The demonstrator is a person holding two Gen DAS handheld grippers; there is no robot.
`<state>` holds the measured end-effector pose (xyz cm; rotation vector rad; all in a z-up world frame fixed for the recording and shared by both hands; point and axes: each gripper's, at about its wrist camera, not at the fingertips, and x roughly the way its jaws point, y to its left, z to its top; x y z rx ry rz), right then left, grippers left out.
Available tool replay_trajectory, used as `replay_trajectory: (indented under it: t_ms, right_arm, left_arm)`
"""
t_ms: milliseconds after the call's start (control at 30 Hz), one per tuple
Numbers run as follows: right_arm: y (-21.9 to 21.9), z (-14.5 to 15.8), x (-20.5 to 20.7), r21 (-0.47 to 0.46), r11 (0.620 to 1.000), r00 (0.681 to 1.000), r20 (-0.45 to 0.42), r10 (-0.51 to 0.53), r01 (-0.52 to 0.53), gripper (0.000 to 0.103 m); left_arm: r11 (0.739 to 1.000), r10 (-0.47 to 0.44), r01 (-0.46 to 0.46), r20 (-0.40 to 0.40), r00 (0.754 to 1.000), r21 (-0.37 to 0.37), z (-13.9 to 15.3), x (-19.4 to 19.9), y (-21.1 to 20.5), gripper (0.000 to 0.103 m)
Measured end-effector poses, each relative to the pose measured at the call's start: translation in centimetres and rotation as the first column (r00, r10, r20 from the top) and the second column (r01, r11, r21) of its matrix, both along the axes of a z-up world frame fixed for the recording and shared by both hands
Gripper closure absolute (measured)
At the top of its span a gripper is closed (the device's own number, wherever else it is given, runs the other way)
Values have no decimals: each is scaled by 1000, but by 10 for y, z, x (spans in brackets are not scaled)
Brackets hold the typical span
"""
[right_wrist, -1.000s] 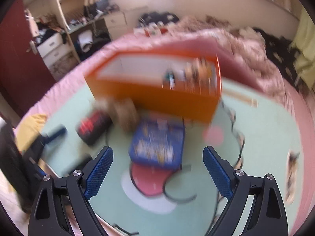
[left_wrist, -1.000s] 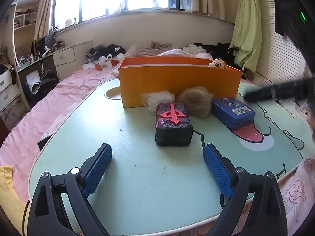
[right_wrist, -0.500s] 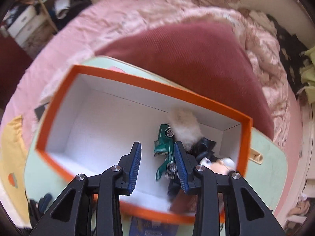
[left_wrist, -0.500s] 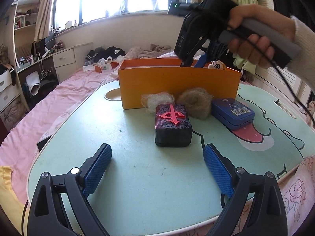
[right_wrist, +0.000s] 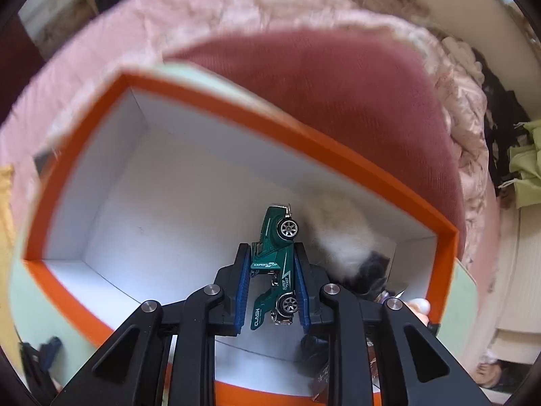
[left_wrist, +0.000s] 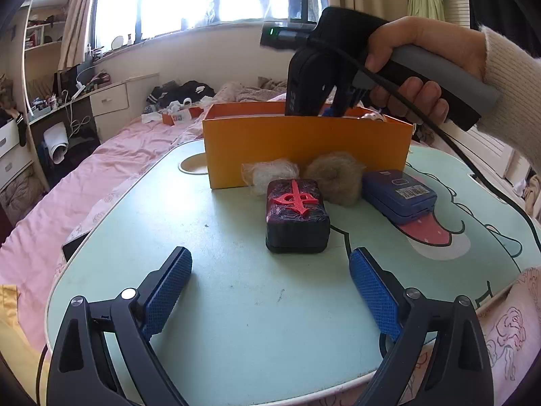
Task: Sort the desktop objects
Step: 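Grasp the green toy car with the right tool, place it beside the tin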
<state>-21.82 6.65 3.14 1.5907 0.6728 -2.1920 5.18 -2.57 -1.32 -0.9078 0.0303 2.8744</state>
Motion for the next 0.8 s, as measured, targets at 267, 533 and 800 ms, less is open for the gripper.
replay_trajectory:
  t_ms: [267, 533, 800]
  right_arm:
    - [42, 89, 65, -381, 923, 993, -121, 6, -52, 81]
    - [58, 37, 136, -470, 883, 992, 97, 76, -22, 81]
    - [73, 20, 142, -503, 864, 1000, 11, 22, -13, 57]
  left_arm:
    - [1000, 0, 0, 0, 1000, 0, 0, 0, 0, 9]
    - [1000, 1, -1, -1, 1000, -2, 0, 0, 1, 9]
    - [1000, 0, 0, -1, 1000, -2, 0, 0, 1, 9]
